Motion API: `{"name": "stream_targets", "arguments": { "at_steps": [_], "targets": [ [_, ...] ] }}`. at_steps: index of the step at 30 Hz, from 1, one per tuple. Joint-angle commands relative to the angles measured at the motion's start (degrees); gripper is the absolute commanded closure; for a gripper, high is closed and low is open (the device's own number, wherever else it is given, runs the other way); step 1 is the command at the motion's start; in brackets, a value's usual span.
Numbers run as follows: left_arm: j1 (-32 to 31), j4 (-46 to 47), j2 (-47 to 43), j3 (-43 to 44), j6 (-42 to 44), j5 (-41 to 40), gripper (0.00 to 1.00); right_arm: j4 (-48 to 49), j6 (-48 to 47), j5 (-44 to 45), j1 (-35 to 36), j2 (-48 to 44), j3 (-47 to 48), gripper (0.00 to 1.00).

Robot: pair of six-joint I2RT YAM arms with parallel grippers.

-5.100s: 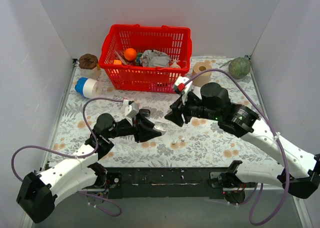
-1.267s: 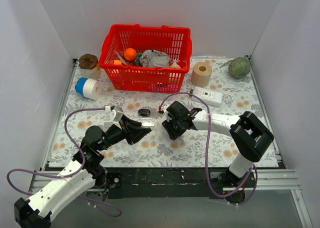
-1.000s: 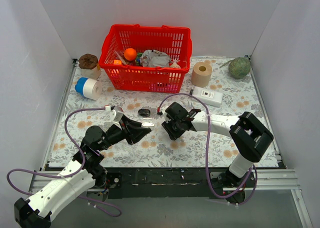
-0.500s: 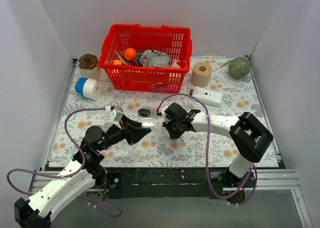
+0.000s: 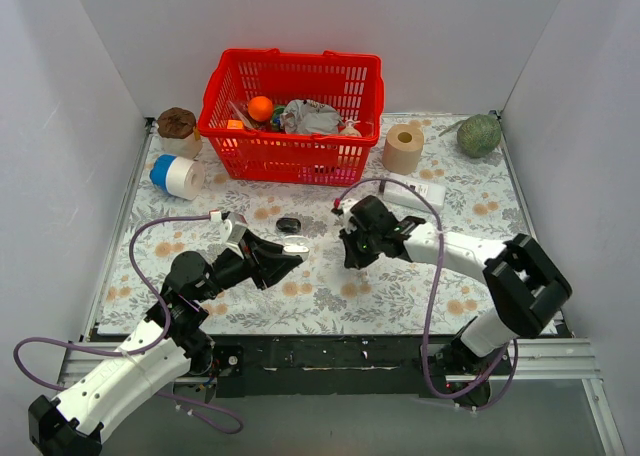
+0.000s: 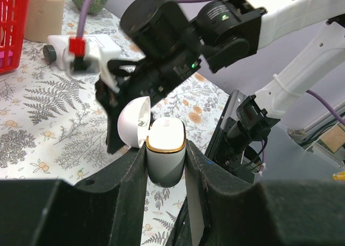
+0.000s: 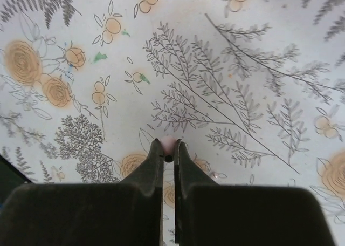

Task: Insert the wireless bluetooth earbuds into the charging case
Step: Pick up the earbud from the center of the board, then place the earbud in the charging case.

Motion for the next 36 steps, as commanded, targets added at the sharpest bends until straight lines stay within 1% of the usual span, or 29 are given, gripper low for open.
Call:
{"name": "stream_targets", "arguments": {
  "at_steps": [1,4,5,7,8,9,12,15,16,18,23,25,30,36],
  "targets": [
    [-0.17,0.47,0.29,1.81,0.44,-1.66,1.0,10.62,5.32,-8.25,-5.46,-9.91,-3.68,0.99],
    [-0.17,1.87,0.99,1.63,0.44,-2.45,1.0,14.59,7.53,-9.68,-6.35,-17.12,-5.71,0.99],
    [-0.17,3.27,1.17,1.46,0.35,-2.71,1.0,17.3,8.05,-9.94,-6.35,-18.79,-5.98,0.99],
    [-0.17,5.47,1.61,0.67,0.0,-3.33,1.0,18.99,8.23,-10.82,-6.35,-23.18,-6.33,0.99],
    [-0.17,7.92,1.78,0.32,-0.09,-3.51,1.0,21.52,8.32,-11.26,-6.35,-24.59,-6.59,0.99],
    [-0.17,9.25,2.31,-0.21,-0.35,-4.2,1.0,22.77,8.67,-12.48,-6.35,-27.3,-7.2,0.99],
    [-0.17,15.22,3.97,-0.91,0.0,-4.91,1.0,25.84,9.81,-13.54,-6.35,-31.7,-7.56,0.99],
    [-0.17,21.63,6.17,-0.92,0.96,-5.0,1.0,28.04,10.43,-12.77,-6.35,-35.57,-7.39,0.99],
    [-0.17,24.61,8.27,-0.22,1.75,-5.09,1.0,28.75,10.6,-12.58,-6.35,-36.55,-7.3,0.99],
    [-0.17,27.44,10.82,0.66,2.37,-4.74,1.0,30.77,10.95,-12.06,-6.35,-39.18,-7.47,0.99],
    [-0.17,35.0,20.57,5.75,3.08,-1.32,1.0,36.22,11.75,-10.65,-6.27,-41.48,-6.51,0.99],
    [-0.17,37.54,22.87,6.9,2.64,-0.7,1.0,37.71,11.75,-10.21,-6.27,-41.92,-6.42,0.99],
    [-0.17,40.72,28.93,11.55,0.71,-1.22,1.0,44.83,10.17,-7.93,-5.56,-43.32,-7.04,0.99],
    [-0.17,42.39,33.07,16.66,-1.75,-1.22,1.0,50.72,5.78,-1.6,-3.02,-43.5,-5.54,0.99]
  ]
}}
